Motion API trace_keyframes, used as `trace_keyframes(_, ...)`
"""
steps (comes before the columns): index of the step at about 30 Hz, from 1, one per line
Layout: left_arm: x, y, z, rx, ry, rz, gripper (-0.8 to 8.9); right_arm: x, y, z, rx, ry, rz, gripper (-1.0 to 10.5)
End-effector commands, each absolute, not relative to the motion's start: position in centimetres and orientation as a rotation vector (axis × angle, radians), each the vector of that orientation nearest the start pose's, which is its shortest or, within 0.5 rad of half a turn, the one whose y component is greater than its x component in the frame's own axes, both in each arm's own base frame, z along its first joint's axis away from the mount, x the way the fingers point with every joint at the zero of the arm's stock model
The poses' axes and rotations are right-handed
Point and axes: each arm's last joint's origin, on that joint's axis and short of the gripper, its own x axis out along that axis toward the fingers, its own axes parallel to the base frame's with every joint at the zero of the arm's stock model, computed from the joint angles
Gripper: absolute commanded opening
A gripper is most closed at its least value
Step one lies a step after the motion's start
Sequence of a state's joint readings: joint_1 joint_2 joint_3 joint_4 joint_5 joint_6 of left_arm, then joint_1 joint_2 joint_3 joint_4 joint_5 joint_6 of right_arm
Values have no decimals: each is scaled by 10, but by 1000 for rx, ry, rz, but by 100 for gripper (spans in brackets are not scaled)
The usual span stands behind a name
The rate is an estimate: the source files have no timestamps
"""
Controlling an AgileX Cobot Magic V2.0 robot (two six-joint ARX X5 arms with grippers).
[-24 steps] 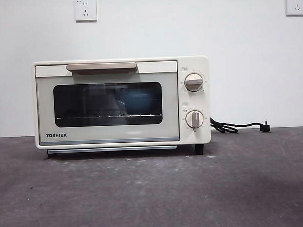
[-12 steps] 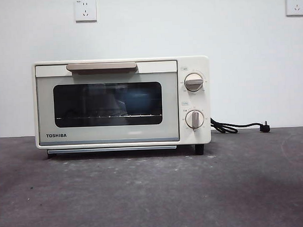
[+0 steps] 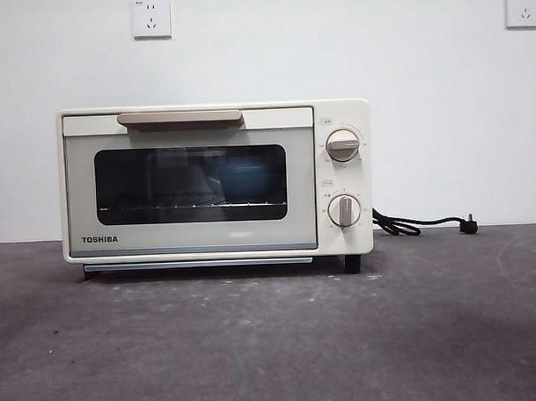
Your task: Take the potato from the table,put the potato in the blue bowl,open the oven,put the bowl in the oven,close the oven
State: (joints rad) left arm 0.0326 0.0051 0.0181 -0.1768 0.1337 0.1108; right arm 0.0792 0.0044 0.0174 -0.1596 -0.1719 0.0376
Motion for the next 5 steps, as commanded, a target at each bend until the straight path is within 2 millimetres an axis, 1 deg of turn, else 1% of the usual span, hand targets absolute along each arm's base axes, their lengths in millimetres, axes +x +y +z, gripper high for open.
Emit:
trace_keyframes(1,96,0,149,87,164,-105,-4,95,12,150,54,166,244,1)
trace_keyframes(5,96,0,149,87,164,-105,-4,95,12,150,54,166,244,1)
